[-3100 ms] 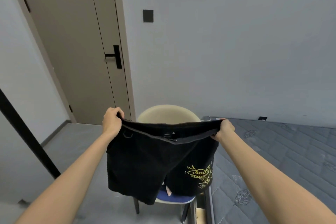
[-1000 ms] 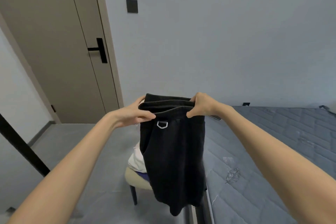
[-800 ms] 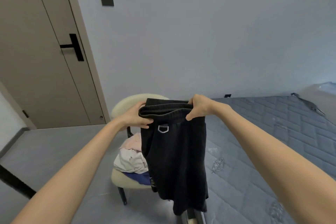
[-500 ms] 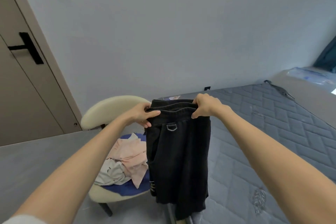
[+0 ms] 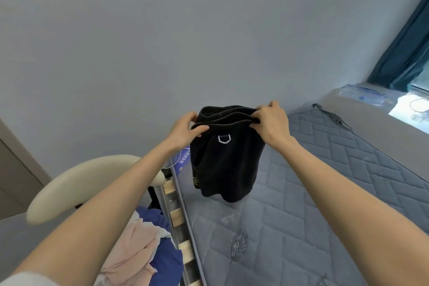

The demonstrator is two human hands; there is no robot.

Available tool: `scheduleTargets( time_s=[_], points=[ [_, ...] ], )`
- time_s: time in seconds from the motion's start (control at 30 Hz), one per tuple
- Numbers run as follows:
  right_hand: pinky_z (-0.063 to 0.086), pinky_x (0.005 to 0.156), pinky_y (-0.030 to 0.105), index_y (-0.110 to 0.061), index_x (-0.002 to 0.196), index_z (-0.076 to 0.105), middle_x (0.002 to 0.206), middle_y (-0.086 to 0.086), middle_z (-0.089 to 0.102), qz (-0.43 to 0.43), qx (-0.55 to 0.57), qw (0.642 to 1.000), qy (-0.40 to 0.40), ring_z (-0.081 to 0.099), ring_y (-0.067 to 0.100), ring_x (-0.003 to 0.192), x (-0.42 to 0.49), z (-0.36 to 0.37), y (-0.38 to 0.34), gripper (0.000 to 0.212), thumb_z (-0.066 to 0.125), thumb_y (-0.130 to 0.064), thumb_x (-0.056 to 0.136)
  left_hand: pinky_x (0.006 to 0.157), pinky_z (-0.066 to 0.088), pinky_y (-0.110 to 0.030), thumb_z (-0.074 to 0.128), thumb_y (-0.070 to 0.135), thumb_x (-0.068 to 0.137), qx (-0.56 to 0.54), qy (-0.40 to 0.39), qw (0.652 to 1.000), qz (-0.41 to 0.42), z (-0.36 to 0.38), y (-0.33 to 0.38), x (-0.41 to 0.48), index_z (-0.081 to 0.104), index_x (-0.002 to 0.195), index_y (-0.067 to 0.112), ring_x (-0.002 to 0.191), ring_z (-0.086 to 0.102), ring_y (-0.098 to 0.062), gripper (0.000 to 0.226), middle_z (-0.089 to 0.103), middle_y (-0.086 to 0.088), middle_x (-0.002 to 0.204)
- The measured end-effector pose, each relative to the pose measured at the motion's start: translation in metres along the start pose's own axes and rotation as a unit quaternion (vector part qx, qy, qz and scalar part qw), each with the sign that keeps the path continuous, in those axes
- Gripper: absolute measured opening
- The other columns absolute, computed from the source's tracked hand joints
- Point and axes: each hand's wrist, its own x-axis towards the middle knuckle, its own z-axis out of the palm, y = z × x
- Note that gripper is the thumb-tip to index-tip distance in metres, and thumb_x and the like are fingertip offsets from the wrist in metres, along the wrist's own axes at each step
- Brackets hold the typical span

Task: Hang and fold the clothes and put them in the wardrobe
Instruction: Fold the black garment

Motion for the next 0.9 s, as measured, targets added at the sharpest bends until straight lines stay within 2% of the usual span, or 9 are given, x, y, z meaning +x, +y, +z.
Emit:
scheduleTargets(
  time_s=[0.1, 0.2, 0.3, 0.37, 0.47, 0.6, 0.7, 0.77, 0.9],
  points=[
    [0.027, 0.067, 0.03, -0.015, 0.094, 0.075, 0.099, -0.003, 0.067, -0.004, -0.002, 1.0, 0.023, 0.036, 0.023, 0.089, -0.003, 0.018, 0.022, 0.017, 0.059, -0.019, 0.09, 0.086, 0.044, -0.031, 0.063, 0.016, 0.089, 0.015, 0.006, 1.0, 0.017, 0.026, -0.012, 0.017, 0.055, 0.105, 0.004, 0.099, 0.055, -0.022, 0.022, 0.055, -0.007, 0.108],
    [0.035, 0.063, 0.031, -0.016, 0.092, 0.075, 0.097, -0.009, 0.068, -0.003, -0.022, 1.0, 0.002, 0.037, 0.021, 0.089, -0.02, 0.046, 0.04, 0.018, 0.057, -0.019, 0.091, 0.087, 0.036, -0.026, 0.059, 0.009, 0.09, 0.025, -0.023, 0.999, 0.017, 0.06, -0.039, 0.019, 0.052, 0.108, 0.003, 0.104, 0.047, -0.02, 0.02, 0.05, -0.009, 0.113],
    [0.036, 0.057, 0.029, -0.015, 0.087, 0.072, 0.096, -0.012, 0.067, 0.01, -0.044, 0.997, -0.06, 0.033, 0.017, 0.087, -0.055, 0.094, 0.059, 0.017, 0.056, -0.017, 0.091, 0.082, 0.032, -0.02, 0.058, 0.003, 0.088, 0.065, -0.037, 0.997, 0.01, 0.105, -0.085, 0.007, 0.05, 0.111, 0.002, 0.105, 0.047, -0.022, 0.024, 0.05, -0.015, 0.115],
    [0.036, 0.056, 0.029, -0.014, 0.087, 0.071, 0.099, -0.011, 0.066, 0.032, -0.039, 0.993, -0.11, 0.029, 0.015, 0.088, -0.086, 0.129, 0.069, 0.016, 0.055, -0.011, 0.09, 0.079, 0.029, -0.017, 0.055, 0.001, 0.089, 0.082, -0.059, 0.995, -0.008, 0.138, -0.12, -0.01, 0.047, 0.113, 0.004, 0.099, 0.046, -0.018, 0.026, 0.046, -0.012, 0.116],
    [0.031, 0.057, 0.027, -0.011, 0.082, 0.07, 0.095, -0.005, 0.068, 0.044, 0.004, 0.982, -0.185, 0.027, 0.015, 0.087, -0.144, 0.181, 0.081, 0.013, 0.058, -0.006, 0.086, 0.086, 0.032, -0.021, 0.051, -0.004, 0.087, 0.088, -0.095, 0.991, -0.029, 0.189, -0.175, -0.05, 0.046, 0.116, 0.008, 0.104, 0.047, -0.018, 0.032, 0.044, -0.008, 0.119],
    [0.033, 0.06, 0.025, -0.008, 0.085, 0.073, 0.074, 0.014, 0.061, 0.045, 0.015, 0.946, -0.319, 0.039, 0.019, 0.078, -0.219, 0.228, 0.091, 0.013, 0.062, -0.005, 0.079, 0.083, 0.039, -0.023, 0.054, -0.001, 0.088, 0.083, -0.158, 0.983, -0.05, 0.243, -0.234, -0.118, 0.049, 0.113, 0.014, 0.103, 0.051, -0.016, 0.03, 0.051, -0.002, 0.116],
    [0.036, 0.057, 0.023, -0.008, 0.079, 0.072, 0.059, 0.004, 0.047, 0.03, -0.003, 0.906, -0.422, 0.047, 0.024, 0.068, -0.265, 0.25, 0.092, 0.009, 0.064, -0.005, 0.075, 0.074, 0.041, -0.023, 0.058, 0.007, 0.09, 0.091, -0.211, 0.971, -0.066, 0.272, -0.266, -0.164, 0.051, 0.11, 0.015, 0.089, 0.055, -0.013, 0.022, 0.054, 0.002, 0.103],
    [0.039, 0.055, 0.023, -0.013, 0.075, 0.068, 0.064, 0.003, 0.05, 0.02, -0.018, 0.885, -0.466, 0.05, 0.024, 0.068, -0.285, 0.262, 0.092, 0.005, 0.068, -0.008, 0.073, 0.069, 0.044, -0.022, 0.059, 0.01, 0.091, 0.079, -0.25, 0.961, -0.085, 0.286, -0.279, -0.188, 0.052, 0.104, 0.013, 0.079, 0.06, -0.013, 0.015, 0.054, 0.003, 0.091],
    [0.046, 0.062, 0.025, -0.013, 0.085, 0.072, 0.075, 0.001, 0.057, 0.012, -0.035, 0.844, -0.534, 0.057, 0.02, 0.076, -0.314, 0.289, 0.098, 0.021, 0.081, -0.019, 0.067, 0.069, 0.047, -0.024, 0.061, 0.01, 0.09, 0.052, -0.305, 0.945, -0.104, 0.304, -0.299, -0.216, 0.055, 0.096, 0.011, 0.068, 0.059, -0.013, 0.008, 0.058, -0.001, 0.086]
  ],
)
